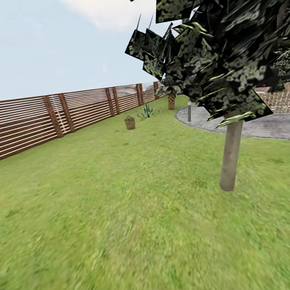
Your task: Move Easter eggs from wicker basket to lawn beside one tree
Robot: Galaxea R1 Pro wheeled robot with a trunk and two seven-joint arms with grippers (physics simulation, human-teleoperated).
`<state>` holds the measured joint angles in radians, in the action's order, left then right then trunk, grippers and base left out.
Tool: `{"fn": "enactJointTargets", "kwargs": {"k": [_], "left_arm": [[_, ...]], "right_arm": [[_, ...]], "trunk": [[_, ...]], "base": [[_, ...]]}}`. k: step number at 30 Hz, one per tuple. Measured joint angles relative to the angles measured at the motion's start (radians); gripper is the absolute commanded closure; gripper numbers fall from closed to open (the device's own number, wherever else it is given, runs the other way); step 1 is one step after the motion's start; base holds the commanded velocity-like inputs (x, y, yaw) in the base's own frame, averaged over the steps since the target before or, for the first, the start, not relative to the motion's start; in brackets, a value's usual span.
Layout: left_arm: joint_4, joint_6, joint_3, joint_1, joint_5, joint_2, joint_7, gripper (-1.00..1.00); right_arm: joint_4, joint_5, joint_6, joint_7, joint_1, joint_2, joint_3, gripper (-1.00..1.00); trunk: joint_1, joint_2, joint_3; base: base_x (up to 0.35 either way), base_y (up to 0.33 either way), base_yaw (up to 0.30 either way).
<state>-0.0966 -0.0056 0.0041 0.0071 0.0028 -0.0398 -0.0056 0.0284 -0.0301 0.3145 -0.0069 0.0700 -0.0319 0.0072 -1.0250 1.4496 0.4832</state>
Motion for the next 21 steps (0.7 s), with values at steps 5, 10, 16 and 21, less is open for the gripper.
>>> {"fn": "enactJointTargets", "kwargs": {"k": [5,10,16,21], "left_arm": [[0.0,0.0,0.0,0.0,0.0,0.0,0.0,-1.0],[0.0,0.0,0.0,0.0,0.0,0.0,0.0,-1.0],[0.0,0.0,0.0,0.0,0.0,0.0,0.0,-1.0],[0.0,0.0,0.0,0.0,0.0,0.0,0.0,-1.0]], "right_arm": [[0.0,0.001,0.0,0.0,0.0,0.0,0.0,-1.0],[0.0,0.001,0.0,0.0,0.0,-0.001,0.0,-1.0],[0.0,0.001,-0.002,0.0,0.0,0.0,0.0,-1.0],[0.0,0.002,-0.005,-0.001,0.0,0.0,-0.001,-1.0]], "trunk": [[0.0,0.0,0.0],[0.0,0.0,0.0],[0.0,0.0,0.002],[0.0,0.0,0.006]], "base": [[0.0,0.0,0.286],[0.0,0.0,0.286],[0.0,0.0,0.284],[0.0,0.0,0.251]]}}
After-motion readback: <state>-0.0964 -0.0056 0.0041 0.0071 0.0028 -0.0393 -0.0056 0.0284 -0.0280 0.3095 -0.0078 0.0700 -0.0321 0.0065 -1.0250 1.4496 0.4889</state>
